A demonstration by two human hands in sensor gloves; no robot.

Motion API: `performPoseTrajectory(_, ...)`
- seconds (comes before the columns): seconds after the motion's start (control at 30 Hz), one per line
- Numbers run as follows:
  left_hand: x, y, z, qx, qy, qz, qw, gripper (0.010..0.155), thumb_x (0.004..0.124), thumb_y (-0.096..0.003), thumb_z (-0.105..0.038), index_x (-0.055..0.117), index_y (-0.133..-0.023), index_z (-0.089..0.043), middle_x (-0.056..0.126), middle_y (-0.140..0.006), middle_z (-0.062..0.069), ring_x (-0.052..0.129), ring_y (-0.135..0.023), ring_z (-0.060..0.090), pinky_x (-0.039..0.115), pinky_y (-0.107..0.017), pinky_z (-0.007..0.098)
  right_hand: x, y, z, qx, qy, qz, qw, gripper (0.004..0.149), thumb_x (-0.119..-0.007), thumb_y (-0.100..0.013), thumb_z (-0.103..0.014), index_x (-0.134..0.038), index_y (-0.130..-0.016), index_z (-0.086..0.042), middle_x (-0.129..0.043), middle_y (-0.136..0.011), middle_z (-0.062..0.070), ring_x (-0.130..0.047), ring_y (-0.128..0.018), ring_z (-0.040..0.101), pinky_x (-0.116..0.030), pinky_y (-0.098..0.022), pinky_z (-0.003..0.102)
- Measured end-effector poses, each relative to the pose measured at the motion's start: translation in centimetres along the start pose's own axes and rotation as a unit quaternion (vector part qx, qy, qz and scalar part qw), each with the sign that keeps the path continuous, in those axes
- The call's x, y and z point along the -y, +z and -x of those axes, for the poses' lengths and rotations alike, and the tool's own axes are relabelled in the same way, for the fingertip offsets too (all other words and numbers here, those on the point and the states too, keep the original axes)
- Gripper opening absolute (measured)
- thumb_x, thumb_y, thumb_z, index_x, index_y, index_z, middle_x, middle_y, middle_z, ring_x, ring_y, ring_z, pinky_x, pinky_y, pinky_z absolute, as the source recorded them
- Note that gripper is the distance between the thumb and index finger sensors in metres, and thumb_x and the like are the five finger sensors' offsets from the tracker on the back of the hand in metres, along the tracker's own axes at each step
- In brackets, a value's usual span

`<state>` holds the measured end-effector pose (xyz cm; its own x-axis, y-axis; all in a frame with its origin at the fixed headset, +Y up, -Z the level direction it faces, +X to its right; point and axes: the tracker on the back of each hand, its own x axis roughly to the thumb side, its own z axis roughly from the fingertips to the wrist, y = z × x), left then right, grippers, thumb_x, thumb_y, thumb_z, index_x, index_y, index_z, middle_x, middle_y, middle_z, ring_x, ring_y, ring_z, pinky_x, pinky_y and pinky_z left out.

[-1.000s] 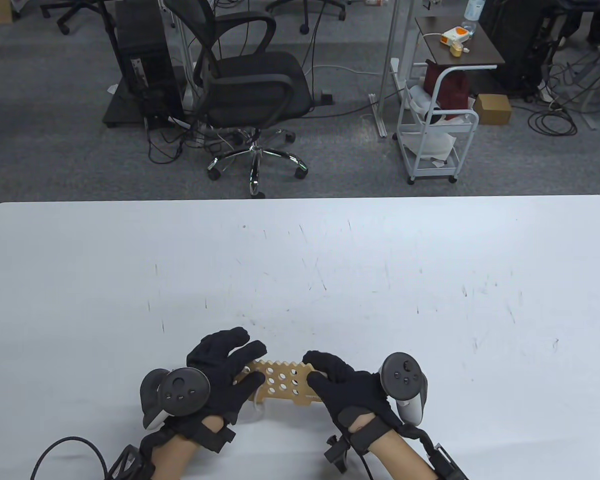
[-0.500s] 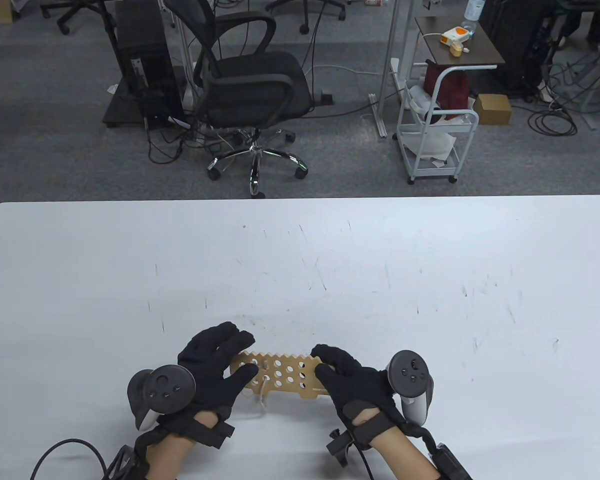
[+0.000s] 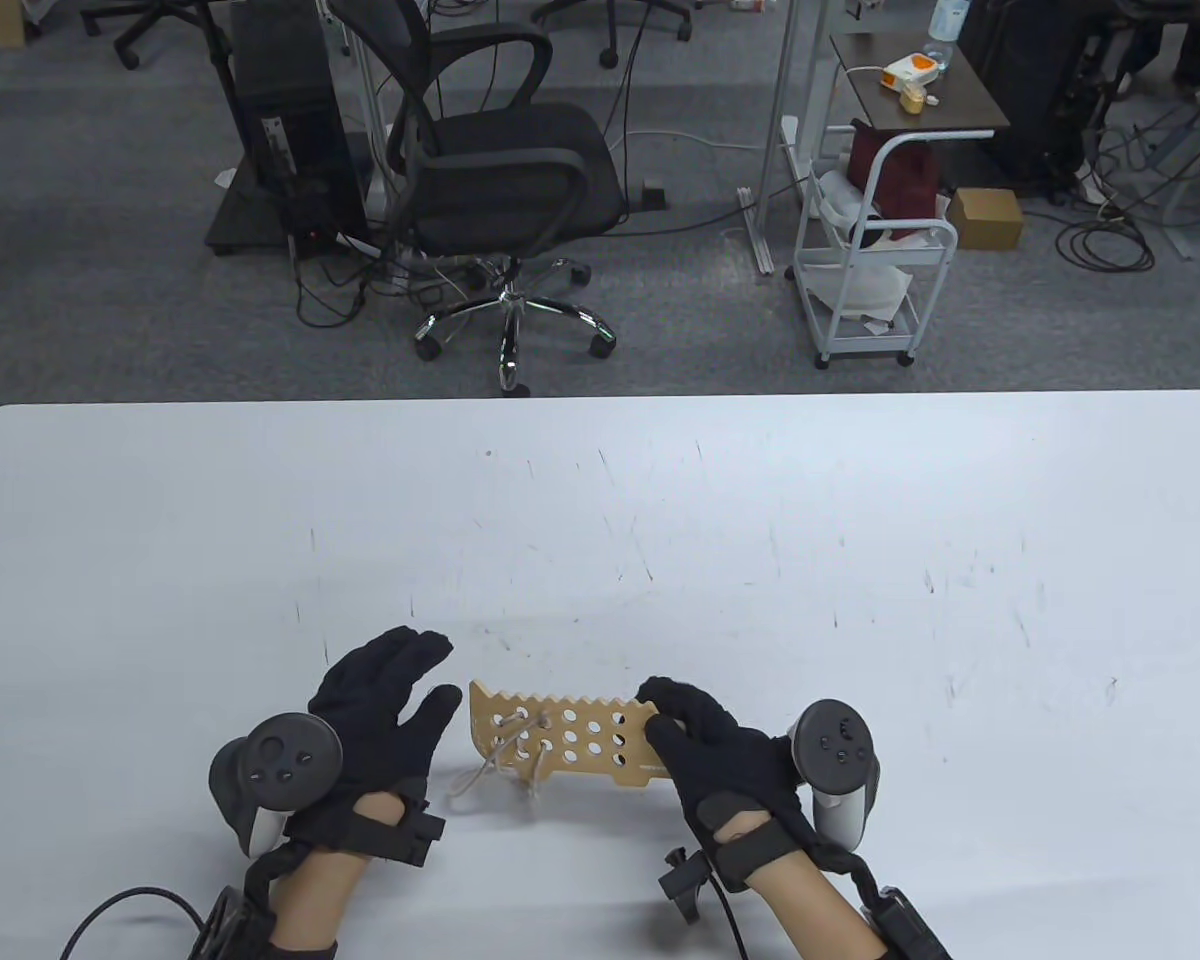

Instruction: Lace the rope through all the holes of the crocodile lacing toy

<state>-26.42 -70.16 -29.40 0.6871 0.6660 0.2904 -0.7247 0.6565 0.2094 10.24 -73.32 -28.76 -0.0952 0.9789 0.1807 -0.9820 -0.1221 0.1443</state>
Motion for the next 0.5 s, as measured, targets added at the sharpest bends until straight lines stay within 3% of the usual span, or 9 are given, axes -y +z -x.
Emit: performPoseTrajectory(0.5, 2.2, -0.6, 1.5, -0.042, 0.007, 0.059, 0.997, 0.053, 0.091, -0.0406, -0.047, 0.082, -0.092, -0.042, 0.076, -0.1, 0.004, 0.071, -0.093, 0.034, 0.051, -0.074, 0.058, 0.1, 0.0, -0.1, 0.003, -0.016, -0.002, 1.0, 0.05, -0.076, -0.047, -0.031, -0.07, -0.091, -0.008, -0.094, -0.075, 0.012, -0.102, -0.054, 0.031, -0.079, -0.042, 0.047)
